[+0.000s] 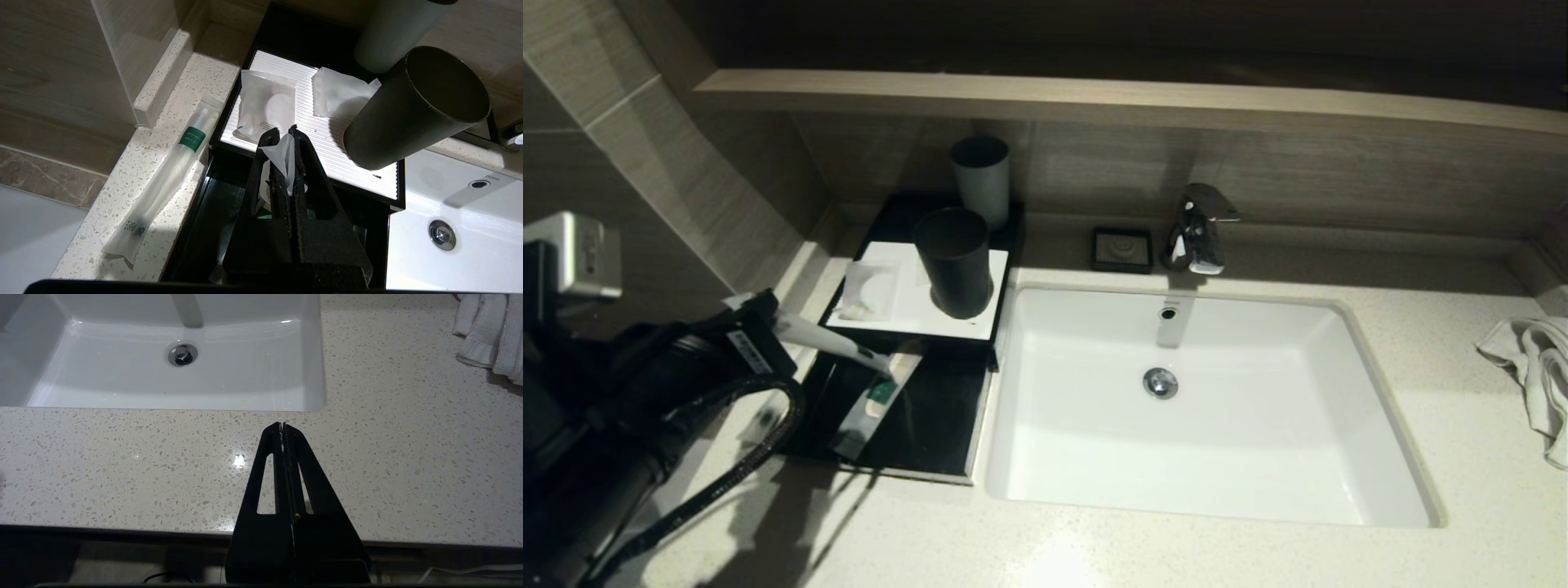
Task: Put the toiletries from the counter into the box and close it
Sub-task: Place the bathroom toiletry into the drawer
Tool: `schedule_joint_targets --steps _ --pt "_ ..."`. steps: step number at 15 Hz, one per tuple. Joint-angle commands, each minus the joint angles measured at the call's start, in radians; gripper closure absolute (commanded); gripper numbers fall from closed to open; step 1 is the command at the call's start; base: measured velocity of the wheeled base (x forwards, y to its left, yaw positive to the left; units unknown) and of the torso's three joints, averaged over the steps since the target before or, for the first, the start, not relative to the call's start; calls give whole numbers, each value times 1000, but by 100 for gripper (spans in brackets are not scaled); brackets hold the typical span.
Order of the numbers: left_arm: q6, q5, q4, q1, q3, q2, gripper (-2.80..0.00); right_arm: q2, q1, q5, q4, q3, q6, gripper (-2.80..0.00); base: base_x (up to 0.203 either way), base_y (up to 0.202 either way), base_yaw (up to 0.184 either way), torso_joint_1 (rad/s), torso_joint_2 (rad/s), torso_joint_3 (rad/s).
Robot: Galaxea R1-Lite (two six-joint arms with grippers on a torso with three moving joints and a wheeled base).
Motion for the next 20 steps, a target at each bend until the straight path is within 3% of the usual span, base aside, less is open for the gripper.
schedule_joint_targets --steps 1,20 --pt "-1 4 -11 0 5 20 0 0 0 0 0 0 0 0 0 0 0 0 0 0" --pt "-3 4 -99 -2 104 47 0 0 0 0 0 0 0 0 0 0 0 0 0 0"
